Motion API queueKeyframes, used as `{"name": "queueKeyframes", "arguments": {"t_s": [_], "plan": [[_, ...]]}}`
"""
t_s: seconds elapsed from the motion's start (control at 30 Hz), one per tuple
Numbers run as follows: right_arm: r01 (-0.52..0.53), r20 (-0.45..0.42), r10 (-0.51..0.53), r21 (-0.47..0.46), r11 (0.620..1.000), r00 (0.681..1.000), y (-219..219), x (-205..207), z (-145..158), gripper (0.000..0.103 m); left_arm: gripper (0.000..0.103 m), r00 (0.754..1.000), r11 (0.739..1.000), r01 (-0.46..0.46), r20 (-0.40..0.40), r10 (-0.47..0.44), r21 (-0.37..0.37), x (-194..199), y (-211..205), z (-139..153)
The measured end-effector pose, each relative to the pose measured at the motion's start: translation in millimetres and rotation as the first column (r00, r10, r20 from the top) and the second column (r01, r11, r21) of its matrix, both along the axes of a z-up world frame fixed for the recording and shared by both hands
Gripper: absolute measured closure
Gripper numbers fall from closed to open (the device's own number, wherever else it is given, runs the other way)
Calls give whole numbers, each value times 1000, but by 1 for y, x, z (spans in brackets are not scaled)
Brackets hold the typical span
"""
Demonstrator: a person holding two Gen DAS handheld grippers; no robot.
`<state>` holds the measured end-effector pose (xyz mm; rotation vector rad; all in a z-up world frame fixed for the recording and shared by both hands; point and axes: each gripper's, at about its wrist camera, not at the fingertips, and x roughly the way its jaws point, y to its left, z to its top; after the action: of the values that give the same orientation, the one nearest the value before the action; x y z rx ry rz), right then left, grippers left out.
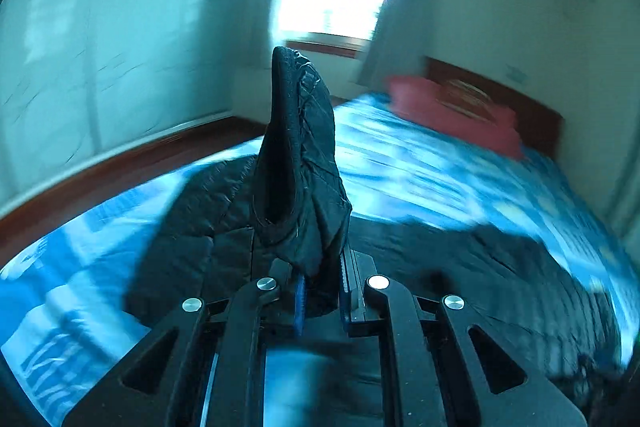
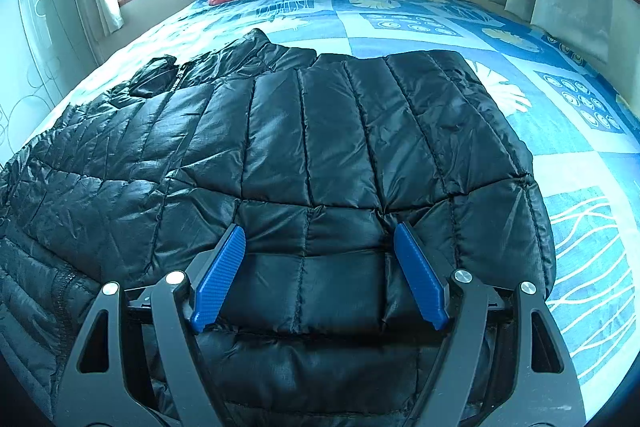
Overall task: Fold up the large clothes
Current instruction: 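Grasp the other sleeve cuff with the left gripper and lift it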
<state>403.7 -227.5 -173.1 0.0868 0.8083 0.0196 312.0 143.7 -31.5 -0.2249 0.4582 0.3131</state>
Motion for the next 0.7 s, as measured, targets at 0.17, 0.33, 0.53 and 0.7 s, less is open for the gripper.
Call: {"name": "queueKeyframes", "arguments": {"t_s": [0.17, 0.33, 0.53, 0.7], "plan": [[-2, 5, 2, 18, 1000, 1000, -2, 0, 0, 26, 90, 982, 982, 180, -65, -177, 54, 34, -106, -11], [-6, 10, 6, 38, 999, 1000, -3, -1, 0, 25, 90, 955, 960, 273, -142, -261, 70, 59, -173, -35], [-12, 13, 12, 48, 999, 1000, -3, -1, 0, 23, 88, 922, 933, 346, -220, -318, 99, 51, -212, -61], [-19, 12, 19, 48, 999, 1000, -1, -1, 0, 20, 36, 886, 903, 417, -268, -378, 104, 37, -225, -70]]}}
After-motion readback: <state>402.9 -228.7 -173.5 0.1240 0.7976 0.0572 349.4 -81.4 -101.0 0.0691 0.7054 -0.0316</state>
